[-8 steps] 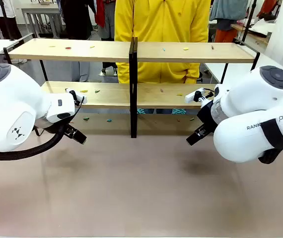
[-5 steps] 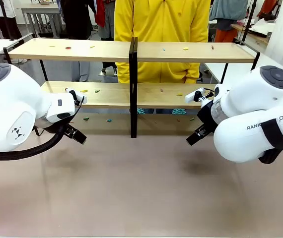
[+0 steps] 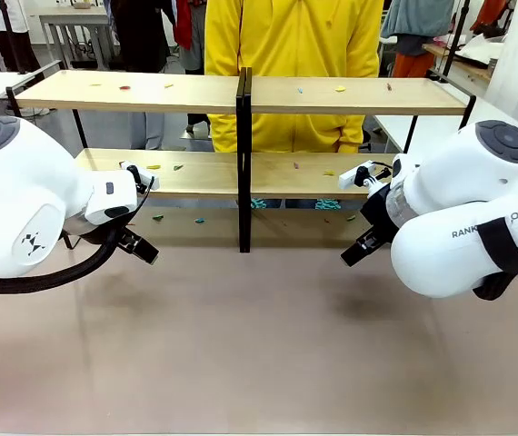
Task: Clean the shelves.
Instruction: Pick up the Duster when the human hands it over.
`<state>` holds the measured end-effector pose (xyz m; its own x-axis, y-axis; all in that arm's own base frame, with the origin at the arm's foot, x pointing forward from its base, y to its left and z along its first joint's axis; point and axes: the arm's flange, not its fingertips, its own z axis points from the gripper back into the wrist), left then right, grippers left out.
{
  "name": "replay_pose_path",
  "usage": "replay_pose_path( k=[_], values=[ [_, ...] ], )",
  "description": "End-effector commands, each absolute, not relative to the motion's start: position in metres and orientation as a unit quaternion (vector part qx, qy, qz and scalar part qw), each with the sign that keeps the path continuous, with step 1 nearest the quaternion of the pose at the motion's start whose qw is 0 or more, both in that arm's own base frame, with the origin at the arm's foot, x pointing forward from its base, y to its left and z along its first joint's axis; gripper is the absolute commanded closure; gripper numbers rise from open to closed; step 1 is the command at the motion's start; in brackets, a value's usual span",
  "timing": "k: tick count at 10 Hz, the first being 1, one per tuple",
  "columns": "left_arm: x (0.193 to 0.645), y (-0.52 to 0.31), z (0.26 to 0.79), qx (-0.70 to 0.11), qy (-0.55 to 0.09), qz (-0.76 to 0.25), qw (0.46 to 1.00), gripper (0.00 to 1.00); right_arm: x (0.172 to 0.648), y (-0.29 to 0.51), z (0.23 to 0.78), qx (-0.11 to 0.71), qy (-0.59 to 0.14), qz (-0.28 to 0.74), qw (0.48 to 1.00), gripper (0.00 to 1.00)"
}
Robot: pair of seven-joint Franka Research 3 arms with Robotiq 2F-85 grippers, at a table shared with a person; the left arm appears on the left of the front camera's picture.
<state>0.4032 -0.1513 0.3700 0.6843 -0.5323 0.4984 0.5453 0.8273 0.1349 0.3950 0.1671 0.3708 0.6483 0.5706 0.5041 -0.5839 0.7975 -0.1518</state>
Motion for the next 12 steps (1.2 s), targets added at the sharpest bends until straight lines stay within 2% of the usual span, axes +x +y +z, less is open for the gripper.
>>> replay_pose_path(
  k=[1,6,7,9,10,12],
  values=[
    [0.403,-0.151,0.370,-0.012,-0.268,-0.294,0.917,0.00,0.395,0.167,0.371,0.012,-0.273,0.318,0.908,0.00],
    [0.403,-0.151,0.370,-0.012,-0.268,-0.294,0.918,0.00,0.395,0.167,0.371,0.012,-0.273,0.318,0.908,0.00],
    [0.381,-0.123,0.403,-0.022,-0.313,-0.293,0.903,0.00,0.379,0.154,0.409,0.040,-0.292,0.333,0.896,0.00],
    [0.293,-0.036,0.479,-0.062,-0.395,-0.343,0.850,0.00,0.309,0.097,0.506,0.048,-0.354,0.339,0.870,0.00],
    [0.262,-0.005,0.505,-0.080,-0.440,-0.349,0.823,0.00,0.286,0.075,0.534,0.039,-0.384,0.332,0.861,0.00],
    [0.232,0.018,0.529,-0.180,-0.514,-0.380,0.748,0.00,0.268,0.057,0.554,0.069,-0.403,0.350,0.843,0.00]
  ],
)
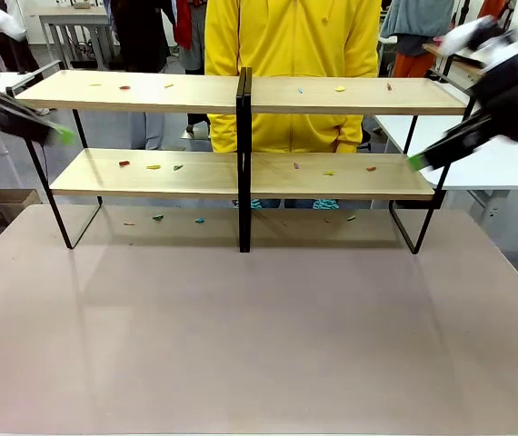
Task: Clean the shelves.
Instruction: Pick up the Duster when the human hands it over.
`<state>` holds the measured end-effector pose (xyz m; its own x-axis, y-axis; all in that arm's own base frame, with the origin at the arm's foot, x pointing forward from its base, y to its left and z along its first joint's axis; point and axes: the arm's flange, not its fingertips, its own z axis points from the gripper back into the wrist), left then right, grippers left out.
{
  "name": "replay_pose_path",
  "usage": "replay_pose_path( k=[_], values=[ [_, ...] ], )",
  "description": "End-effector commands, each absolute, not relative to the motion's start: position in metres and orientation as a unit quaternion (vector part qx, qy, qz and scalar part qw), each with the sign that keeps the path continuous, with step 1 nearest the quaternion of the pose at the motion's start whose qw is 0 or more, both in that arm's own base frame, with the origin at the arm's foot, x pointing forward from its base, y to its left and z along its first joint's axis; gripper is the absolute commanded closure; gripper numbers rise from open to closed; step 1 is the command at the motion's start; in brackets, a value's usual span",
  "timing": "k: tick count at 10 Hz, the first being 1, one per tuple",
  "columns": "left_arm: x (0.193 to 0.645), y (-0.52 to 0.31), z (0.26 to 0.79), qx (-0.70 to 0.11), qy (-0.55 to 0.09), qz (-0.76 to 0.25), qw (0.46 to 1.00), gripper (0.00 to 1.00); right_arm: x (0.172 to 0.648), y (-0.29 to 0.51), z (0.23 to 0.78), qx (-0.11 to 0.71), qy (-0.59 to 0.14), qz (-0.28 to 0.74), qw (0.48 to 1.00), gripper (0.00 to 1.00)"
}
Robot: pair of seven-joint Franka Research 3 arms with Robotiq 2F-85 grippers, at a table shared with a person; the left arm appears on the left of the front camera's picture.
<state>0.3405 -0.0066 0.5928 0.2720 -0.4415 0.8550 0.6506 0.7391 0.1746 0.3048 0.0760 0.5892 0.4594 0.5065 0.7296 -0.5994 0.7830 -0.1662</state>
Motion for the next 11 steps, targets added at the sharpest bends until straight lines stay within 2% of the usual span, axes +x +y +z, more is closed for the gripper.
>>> replay_pose_path(
  k=[1,5,8,11],
  values=[
    [0.229,0.024,0.532,-0.213,-0.529,-0.387,0.725,0.00,0.263,0.055,0.560,0.081,-0.415,0.354,0.834,0.00],
    [0.221,0.021,0.537,-0.220,-0.558,-0.366,0.712,0.00,0.261,0.055,0.572,0.076,-0.431,0.362,0.823,0.00],
    [0.225,0.016,0.535,-0.213,-0.548,-0.353,0.727,0.00,0.271,0.058,0.571,0.051,-0.438,0.334,0.833,0.00],
    [0.231,0.015,0.535,-0.190,-0.530,-0.309,0.767,0.00,0.277,0.057,0.566,0.055,-0.428,0.337,0.837,0.00]
  ],
)
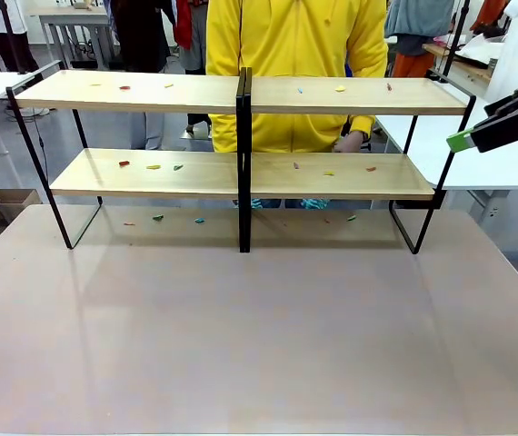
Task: Clean the shelves.
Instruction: Pick up the Duster when the human hands it over.
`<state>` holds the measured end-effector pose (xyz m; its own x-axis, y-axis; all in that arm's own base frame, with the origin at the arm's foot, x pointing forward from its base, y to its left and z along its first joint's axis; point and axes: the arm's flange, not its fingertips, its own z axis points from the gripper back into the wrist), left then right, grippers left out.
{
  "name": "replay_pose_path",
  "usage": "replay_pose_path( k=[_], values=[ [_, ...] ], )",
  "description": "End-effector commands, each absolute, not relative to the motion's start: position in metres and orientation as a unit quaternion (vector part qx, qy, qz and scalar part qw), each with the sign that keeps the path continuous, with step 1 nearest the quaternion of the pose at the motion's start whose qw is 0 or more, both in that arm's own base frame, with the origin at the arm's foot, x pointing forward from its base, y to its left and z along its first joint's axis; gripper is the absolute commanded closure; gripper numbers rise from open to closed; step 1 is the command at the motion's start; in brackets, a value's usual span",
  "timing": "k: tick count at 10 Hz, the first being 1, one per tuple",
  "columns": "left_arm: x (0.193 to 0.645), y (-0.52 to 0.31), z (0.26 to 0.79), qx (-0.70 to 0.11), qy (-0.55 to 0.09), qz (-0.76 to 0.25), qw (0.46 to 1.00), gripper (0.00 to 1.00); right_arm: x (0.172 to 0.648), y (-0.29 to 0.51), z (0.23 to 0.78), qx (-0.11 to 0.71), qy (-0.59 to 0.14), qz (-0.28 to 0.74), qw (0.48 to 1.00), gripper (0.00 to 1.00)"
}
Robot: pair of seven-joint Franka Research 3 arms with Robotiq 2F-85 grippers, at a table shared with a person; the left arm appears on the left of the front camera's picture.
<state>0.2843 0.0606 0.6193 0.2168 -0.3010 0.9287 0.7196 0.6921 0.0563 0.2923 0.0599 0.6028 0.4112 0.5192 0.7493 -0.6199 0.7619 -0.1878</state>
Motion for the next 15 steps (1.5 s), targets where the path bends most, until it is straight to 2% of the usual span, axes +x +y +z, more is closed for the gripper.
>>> replay_pose_path(
  k=[1,7,8,9,13,15],
  values=[
    [0.232,0.014,0.536,-0.180,-0.522,-0.297,0.779,0.00,0.278,0.057,0.566,0.057,-0.429,0.338,0.836,0.00],
    [0.226,0.020,0.534,-0.145,-0.506,-0.283,0.802,0.00,0.287,0.045,0.561,0.066,-0.421,0.344,0.837,0.00],
    [0.226,0.020,0.535,-0.124,-0.502,-0.256,0.817,0.00,0.289,0.043,0.560,0.066,-0.418,0.345,0.837,0.00],
    [0.279,0.053,0.626,-0.154,-0.508,-0.292,0.796,0.00,0.291,0.042,0.558,0.065,-0.417,0.347,0.837,0.00],
    [0.279,0.053,0.626,-0.154,-0.508,-0.292,0.796,0.00,0.288,0.039,0.561,0.067,-0.433,0.348,0.828,0.00],
    [0.279,0.053,0.626,-0.154,-0.508,-0.292,0.796,0.00,0.285,0.034,0.569,0.083,-0.448,0.309,0.835,0.00]
  ],
)
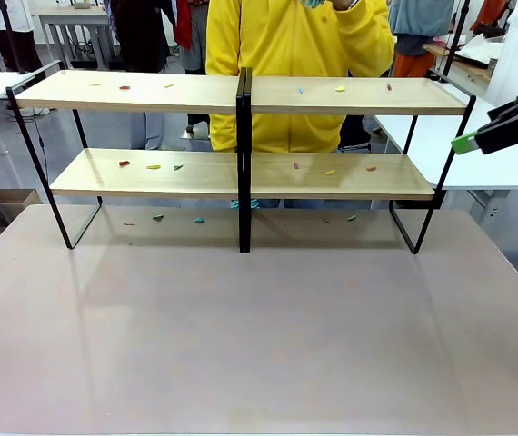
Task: Clean the shelves.
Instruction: Pick up the Duster when the human hands it over.
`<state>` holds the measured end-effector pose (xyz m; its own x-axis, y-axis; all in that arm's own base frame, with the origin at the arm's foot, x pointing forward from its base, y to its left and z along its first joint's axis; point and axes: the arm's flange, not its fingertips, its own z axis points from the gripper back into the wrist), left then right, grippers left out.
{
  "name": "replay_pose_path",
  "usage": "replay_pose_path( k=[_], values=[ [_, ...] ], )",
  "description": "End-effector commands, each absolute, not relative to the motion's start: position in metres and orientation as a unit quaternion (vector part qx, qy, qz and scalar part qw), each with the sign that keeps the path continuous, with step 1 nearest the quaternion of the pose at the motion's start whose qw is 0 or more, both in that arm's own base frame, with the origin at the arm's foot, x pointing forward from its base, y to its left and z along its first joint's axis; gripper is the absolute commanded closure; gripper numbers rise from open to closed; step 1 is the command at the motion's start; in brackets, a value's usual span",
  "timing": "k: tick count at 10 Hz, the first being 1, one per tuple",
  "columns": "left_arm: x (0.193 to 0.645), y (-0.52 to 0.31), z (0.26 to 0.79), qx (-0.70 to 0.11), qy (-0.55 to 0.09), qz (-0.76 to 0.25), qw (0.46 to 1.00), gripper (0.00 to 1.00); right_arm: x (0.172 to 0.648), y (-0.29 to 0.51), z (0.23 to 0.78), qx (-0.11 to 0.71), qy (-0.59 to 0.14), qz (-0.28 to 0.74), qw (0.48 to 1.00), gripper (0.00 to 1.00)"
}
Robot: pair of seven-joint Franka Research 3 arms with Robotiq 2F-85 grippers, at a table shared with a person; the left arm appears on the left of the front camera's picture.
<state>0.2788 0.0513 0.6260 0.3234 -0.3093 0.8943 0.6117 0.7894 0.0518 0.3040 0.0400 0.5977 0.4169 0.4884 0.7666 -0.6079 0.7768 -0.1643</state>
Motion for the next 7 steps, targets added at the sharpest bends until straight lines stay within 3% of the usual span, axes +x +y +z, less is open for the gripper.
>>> replay_pose_path(
  k=[1,3,7],
  values=[
    [0.279,0.053,0.626,-0.154,-0.508,-0.292,0.796,0.00,0.282,0.035,0.572,0.108,-0.449,0.294,0.837,0.00],
    [0.279,0.053,0.626,-0.154,-0.508,-0.292,0.796,0.00,0.267,0.036,0.582,0.138,-0.485,0.262,0.823,0.00],
    [0.279,0.053,0.626,-0.154,-0.508,-0.292,0.796,0.00,0.254,0.035,0.588,0.153,-0.484,0.215,0.834,0.00]
  ],
)
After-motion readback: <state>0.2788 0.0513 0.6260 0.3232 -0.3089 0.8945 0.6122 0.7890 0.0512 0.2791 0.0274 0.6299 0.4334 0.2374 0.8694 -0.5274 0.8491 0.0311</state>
